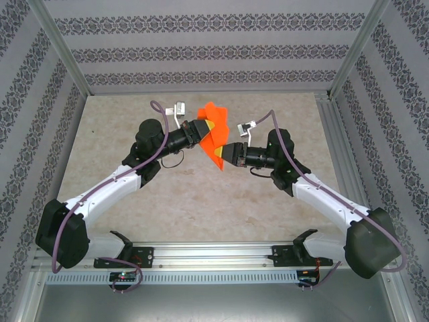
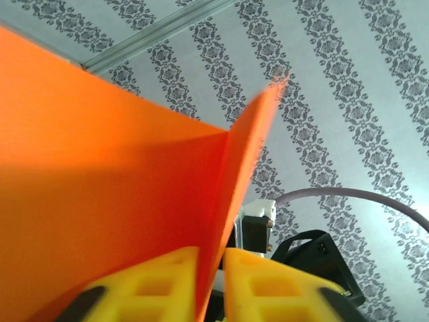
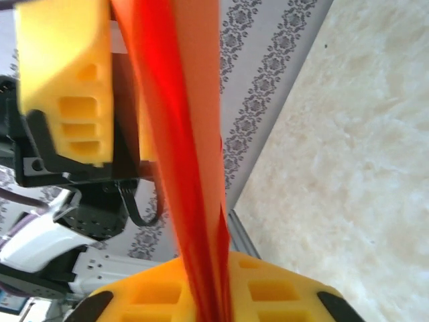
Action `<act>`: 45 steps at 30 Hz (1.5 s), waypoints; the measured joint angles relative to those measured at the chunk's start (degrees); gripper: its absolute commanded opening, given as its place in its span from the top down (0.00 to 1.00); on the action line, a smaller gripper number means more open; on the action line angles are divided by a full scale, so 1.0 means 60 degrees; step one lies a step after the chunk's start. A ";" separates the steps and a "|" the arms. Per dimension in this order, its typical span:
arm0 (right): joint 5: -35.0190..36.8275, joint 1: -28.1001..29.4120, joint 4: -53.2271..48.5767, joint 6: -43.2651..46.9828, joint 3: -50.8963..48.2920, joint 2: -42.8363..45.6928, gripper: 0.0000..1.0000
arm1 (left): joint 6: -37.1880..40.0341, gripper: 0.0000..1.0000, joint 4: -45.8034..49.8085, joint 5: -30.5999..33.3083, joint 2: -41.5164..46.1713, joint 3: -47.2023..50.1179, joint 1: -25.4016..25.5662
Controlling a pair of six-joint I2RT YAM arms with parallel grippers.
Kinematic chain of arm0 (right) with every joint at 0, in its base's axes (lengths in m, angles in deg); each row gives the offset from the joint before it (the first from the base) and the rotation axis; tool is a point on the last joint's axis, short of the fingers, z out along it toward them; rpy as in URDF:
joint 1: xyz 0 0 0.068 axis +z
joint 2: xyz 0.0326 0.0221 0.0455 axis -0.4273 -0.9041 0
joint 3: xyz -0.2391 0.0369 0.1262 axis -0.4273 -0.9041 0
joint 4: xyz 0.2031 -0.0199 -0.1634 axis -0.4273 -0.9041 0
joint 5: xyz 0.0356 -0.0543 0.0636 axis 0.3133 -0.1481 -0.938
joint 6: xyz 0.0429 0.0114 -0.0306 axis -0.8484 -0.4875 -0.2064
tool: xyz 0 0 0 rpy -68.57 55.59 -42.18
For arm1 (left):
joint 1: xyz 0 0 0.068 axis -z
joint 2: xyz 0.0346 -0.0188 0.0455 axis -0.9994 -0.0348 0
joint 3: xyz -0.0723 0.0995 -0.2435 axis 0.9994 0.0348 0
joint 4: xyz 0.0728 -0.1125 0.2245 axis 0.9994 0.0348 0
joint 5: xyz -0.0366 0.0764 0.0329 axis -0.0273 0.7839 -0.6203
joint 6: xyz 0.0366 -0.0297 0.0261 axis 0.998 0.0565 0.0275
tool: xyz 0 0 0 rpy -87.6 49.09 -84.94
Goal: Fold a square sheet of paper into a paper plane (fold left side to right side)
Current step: Turn over the paper at the center of the table.
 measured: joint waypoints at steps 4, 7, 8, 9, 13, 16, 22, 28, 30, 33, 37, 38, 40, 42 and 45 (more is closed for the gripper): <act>0.0310 -0.0244 -0.1300 0.0667 0.0098 0.0404 0.95 | 0.0379 0.51 0.0725 0.0222 0.0273 0.0000 0.0011; 0.0747 -0.0306 -0.2714 0.1490 0.0459 0.0586 0.94 | 0.0892 0.43 0.1847 0.0608 0.0896 0.0000 -0.0015; 0.0947 -0.0302 -0.3264 0.1803 0.0652 0.0601 0.93 | 0.1115 0.42 0.2320 0.0794 0.1191 -0.0004 -0.0055; 0.1140 -0.0302 -0.3774 0.2120 0.0849 0.0601 0.92 | 0.1319 0.41 0.2772 0.0991 0.1483 -0.0007 -0.0076; 0.2331 -0.0226 -0.6014 0.3483 0.1796 0.0506 0.91 | 0.2364 0.38 0.4921 0.2157 0.2568 -0.0284 -0.0186; 0.4182 0.0310 -0.7843 0.4360 0.2878 -0.0106 0.91 | 0.3136 0.37 0.6386 0.3242 0.3133 -0.0634 -0.0197; 0.9176 0.2328 -1.1245 0.5169 0.5209 -0.2976 0.90 | 0.3963 0.38 0.8677 0.5672 0.4073 -0.0743 -0.0197; 1.2160 0.3486 -1.3551 0.5100 0.6437 -0.6218 0.89 | 0.4025 0.38 0.9766 0.7450 0.4707 -0.0532 -0.0197; 1.2721 0.3705 -1.4149 0.4976 0.6943 -0.7122 0.86 | 0.4025 0.38 0.9956 0.7777 0.4765 -0.0444 -0.0197; 1.3285 0.3927 -1.4947 0.4834 0.8007 -0.8517 0.81 | 0.4025 0.38 1.0083 0.8018 0.4765 -0.0346 -0.0197; 1.3566 0.4218 -1.5671 0.4648 0.9133 -0.9890 0.58 | 0.4025 0.37 1.0211 0.8149 0.4736 -0.0288 -0.0204; 1.3537 0.4309 -1.5737 0.4685 0.9220 -0.9985 0.52 | 0.4025 0.37 1.0240 0.8153 0.4714 -0.0288 -0.0208; 1.3242 0.4528 -1.5810 0.4717 0.9249 -0.9879 0.43 | 0.4025 0.37 1.0255 0.8120 0.4652 -0.0288 -0.0233; 1.2673 0.4666 -1.5704 0.4889 0.9209 -0.9482 0.34 | 0.4022 0.36 1.0251 0.8011 0.4524 -0.0233 -0.0262; 1.1664 0.4743 -1.5198 0.5129 0.8706 -0.8153 0.30 | 0.3960 0.37 1.0160 0.7617 0.4313 0.0124 -0.0262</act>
